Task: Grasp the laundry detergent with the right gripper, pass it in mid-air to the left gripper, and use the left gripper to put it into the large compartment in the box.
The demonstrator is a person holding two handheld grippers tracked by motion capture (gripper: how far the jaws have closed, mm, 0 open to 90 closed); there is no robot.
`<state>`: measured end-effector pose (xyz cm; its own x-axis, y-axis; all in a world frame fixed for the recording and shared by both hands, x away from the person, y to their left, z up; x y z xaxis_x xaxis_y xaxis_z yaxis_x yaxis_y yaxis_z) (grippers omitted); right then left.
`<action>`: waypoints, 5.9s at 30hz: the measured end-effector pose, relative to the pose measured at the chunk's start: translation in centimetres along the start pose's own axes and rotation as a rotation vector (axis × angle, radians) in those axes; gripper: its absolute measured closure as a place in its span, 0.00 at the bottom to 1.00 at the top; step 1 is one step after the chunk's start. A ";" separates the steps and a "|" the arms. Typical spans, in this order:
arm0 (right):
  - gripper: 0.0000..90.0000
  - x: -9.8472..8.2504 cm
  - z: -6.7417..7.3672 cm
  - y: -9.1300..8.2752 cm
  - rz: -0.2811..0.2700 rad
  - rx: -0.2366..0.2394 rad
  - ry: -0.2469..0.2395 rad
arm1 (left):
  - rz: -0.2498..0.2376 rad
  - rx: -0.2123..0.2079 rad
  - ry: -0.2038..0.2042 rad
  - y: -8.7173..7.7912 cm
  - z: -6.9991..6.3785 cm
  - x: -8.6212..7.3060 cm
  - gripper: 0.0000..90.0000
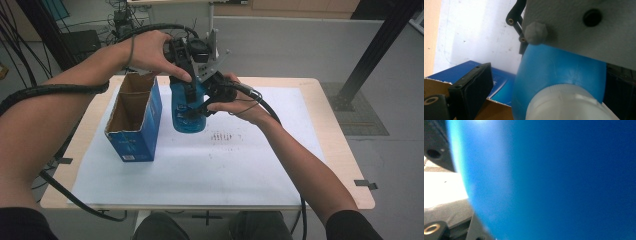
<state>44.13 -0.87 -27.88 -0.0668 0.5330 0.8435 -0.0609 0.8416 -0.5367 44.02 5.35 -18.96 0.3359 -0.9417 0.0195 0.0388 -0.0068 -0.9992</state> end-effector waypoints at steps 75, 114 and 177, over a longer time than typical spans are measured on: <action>0.48 -0.4 0.2 0.5 0.022 -0.008 -0.014 | 0.028 -0.015 0.059 0.6 -0.9 -0.1 0.40; 0.46 -0.4 0.2 0.7 0.006 0.004 -0.021 | 0.021 -0.042 0.032 0.6 -0.7 -0.5 0.40; 0.03 -3.4 -0.4 -1.9 0.170 -0.088 0.106 | 0.003 -0.050 -0.066 -0.4 0.3 -1.4 0.40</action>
<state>44.89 -4.26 -29.71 0.0365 0.6701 0.7414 0.0302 0.7408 -0.6710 43.85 6.77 -18.54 0.3971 -0.9176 0.0175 -0.0089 -0.0229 -0.9997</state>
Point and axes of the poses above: each handheld gripper's, and its own axes: y roughly forward along the jaws, x roughly out of its top, z roughly to its left, the point moved 5 cm from there along y, roughly forward along the jaws, and after that the axes turned 1 degree about -y, right-handed, at the moved point
